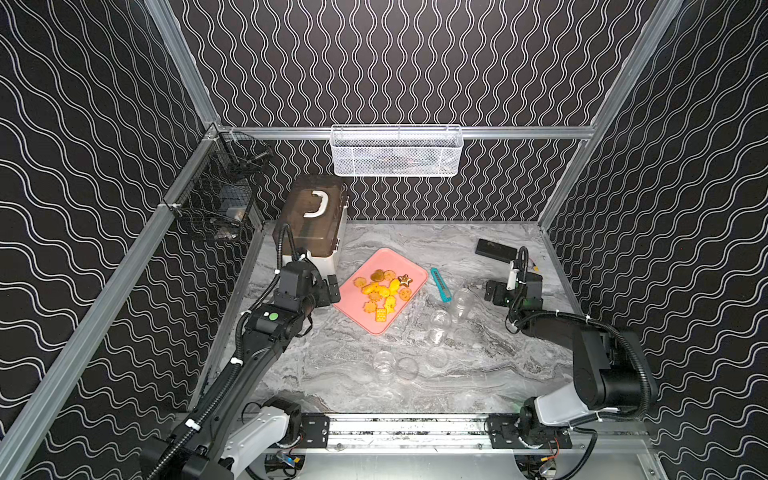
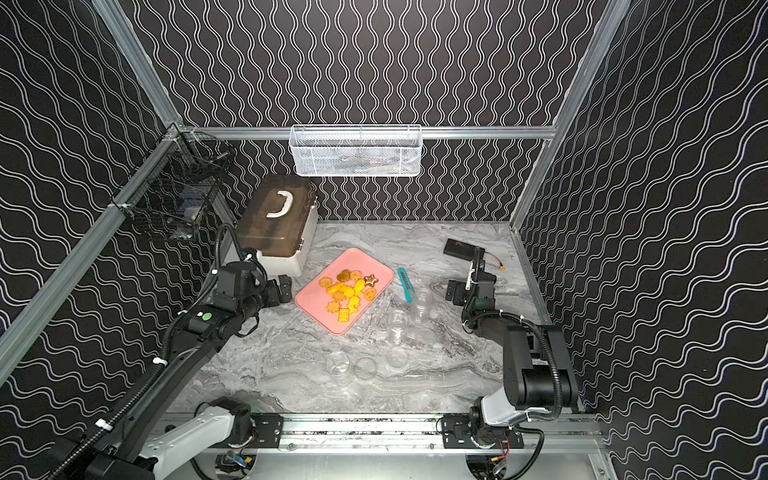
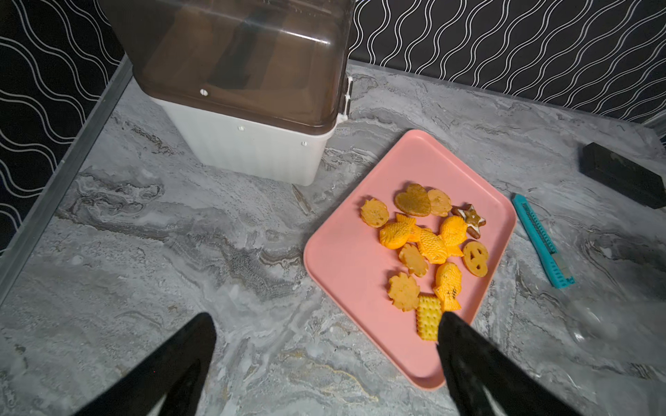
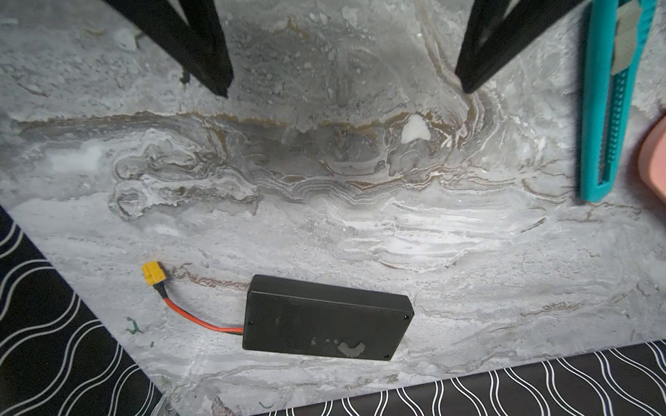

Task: Pour the cookies out of the jar
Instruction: Reset both arms

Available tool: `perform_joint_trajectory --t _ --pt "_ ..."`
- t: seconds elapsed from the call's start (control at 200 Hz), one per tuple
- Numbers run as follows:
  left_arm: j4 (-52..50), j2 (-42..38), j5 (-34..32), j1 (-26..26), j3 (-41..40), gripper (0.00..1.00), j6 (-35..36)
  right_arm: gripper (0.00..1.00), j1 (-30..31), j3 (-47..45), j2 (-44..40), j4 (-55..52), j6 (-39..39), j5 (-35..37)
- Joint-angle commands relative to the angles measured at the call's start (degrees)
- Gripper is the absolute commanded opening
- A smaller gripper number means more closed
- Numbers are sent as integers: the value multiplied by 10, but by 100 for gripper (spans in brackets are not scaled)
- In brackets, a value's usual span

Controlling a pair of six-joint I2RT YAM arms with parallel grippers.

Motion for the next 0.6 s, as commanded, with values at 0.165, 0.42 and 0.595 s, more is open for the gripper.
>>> perform_joint_trajectory --t 0.165,0.42,0.595 --pt "70 3 -21 0 -26 99 21 100 -4 2 7 38 -9 1" --pt "96 0 -27 0 -53 99 27 100 -11 -13 15 72 -1 -4" --pt "142 8 -32 1 -75 99 37 100 -18 -28 30 125 8 -21"
